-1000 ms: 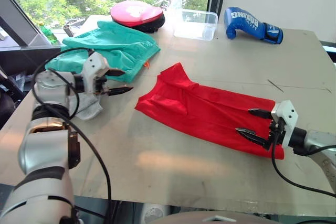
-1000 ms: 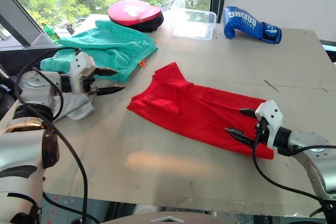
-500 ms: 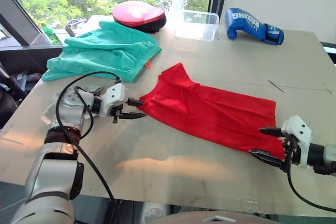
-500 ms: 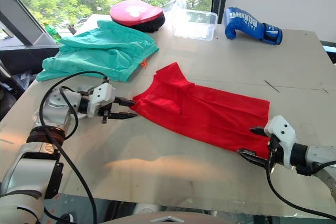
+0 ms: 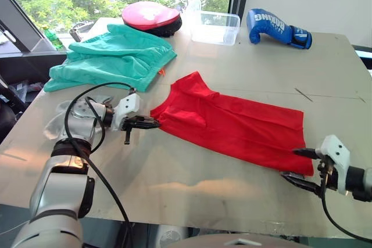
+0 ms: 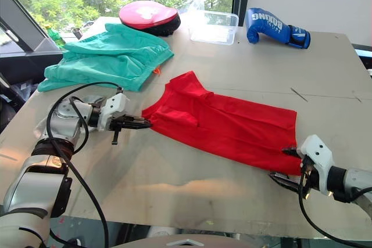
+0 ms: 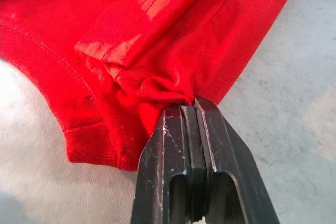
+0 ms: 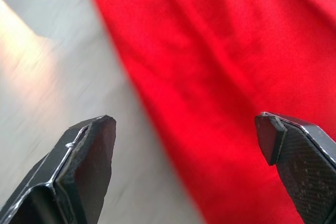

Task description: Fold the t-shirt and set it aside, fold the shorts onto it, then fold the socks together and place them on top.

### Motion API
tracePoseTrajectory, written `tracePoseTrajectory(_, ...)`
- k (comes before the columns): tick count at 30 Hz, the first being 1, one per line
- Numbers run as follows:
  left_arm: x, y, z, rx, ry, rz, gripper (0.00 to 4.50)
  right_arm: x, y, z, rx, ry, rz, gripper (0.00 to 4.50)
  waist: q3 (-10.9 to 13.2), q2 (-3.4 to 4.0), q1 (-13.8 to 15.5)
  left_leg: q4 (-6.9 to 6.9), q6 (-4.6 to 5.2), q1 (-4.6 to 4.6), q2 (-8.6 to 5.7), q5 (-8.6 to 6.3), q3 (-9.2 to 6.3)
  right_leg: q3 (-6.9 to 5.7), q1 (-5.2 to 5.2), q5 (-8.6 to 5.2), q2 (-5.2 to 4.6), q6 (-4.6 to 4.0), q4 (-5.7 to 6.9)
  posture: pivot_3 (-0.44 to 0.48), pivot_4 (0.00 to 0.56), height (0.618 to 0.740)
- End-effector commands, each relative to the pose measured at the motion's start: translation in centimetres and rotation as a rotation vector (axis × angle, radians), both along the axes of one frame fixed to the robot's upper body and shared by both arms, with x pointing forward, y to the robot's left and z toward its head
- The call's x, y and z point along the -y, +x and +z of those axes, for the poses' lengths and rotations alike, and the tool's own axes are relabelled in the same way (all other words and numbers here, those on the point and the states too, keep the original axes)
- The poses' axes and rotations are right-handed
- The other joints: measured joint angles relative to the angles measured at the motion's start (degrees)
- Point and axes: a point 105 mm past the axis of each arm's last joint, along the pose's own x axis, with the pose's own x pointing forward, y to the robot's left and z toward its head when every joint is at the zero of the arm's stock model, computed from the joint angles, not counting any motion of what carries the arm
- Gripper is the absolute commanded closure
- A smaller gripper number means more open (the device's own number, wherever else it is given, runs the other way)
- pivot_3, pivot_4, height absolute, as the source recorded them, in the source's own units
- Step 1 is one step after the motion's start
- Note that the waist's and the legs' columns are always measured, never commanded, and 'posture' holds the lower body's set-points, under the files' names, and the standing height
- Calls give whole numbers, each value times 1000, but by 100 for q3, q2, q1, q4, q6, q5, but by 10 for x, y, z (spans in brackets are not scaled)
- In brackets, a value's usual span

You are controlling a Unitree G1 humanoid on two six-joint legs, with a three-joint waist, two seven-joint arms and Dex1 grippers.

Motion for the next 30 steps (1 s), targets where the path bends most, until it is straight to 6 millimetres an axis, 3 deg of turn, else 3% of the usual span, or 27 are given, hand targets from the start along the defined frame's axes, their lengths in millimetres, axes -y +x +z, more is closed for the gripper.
tracePoseTrajectory(1,-6,-5,-2,-18,8,18,4468,-1,-4,10,32,-37,45,0,0,0,-1,0,0,0,0,0,0,0,0,0,0,0,0,0,150,735)
tracePoseTrajectory(3,-5,-6,-2,-22,4,23,4468,6,-4,-2,22,-104,46,0,-1,0,0,0,0,1,0,0,0,0,0,0,0,0,0,0,150,735)
tracePoseTrajectory(6,-4,-8,-3,-27,4,23,4500,22,0,-19,38,-250,64,906,-2,-3,1,0,0,1,-1,0,2,1,0,0,-2,0,-1,0,150,735)
tracePoseTrajectory(11,-1,-23,-5,-104,22,-9,4500,48,19,-26,95,-435,133,3473,-23,-29,-10,0,0,8,0,0,5,3,3,-1,-2,1,-2,0,150,735)
tracePoseTrajectory(14,7,-37,-4,-180,17,-44,4500,55,40,-22,141,-504,171,4482,-39,-54,-47,0,0,15,3,0,16,13,5,0,-4,1,-5,0,150,735)
tracePoseTrajectory(19,19,-68,2,-322,23,-87,4500,63,100,-6,266,-680,210,4482,-45,-73,-119,12,2,22,3,0,26,20,5,-11,-19,-22,-3,0,150,735)
tracePoseTrajectory(24,34,-102,7,-411,15,-122,4500,44,170,15,383,-782,250,4482,-22,-38,-193,6,-2,22,12,0,35,34,-9,-10,-7,-25,5,0,150,735)
tracePoseTrajectory(30,51,-134,-3,-442,28,-93,4500,26,234,33,485,-901,209,4482,-3,-9,-220,-19,-3,18,12,2,65,57,-38,-1,2,-14,9,0,150,735)
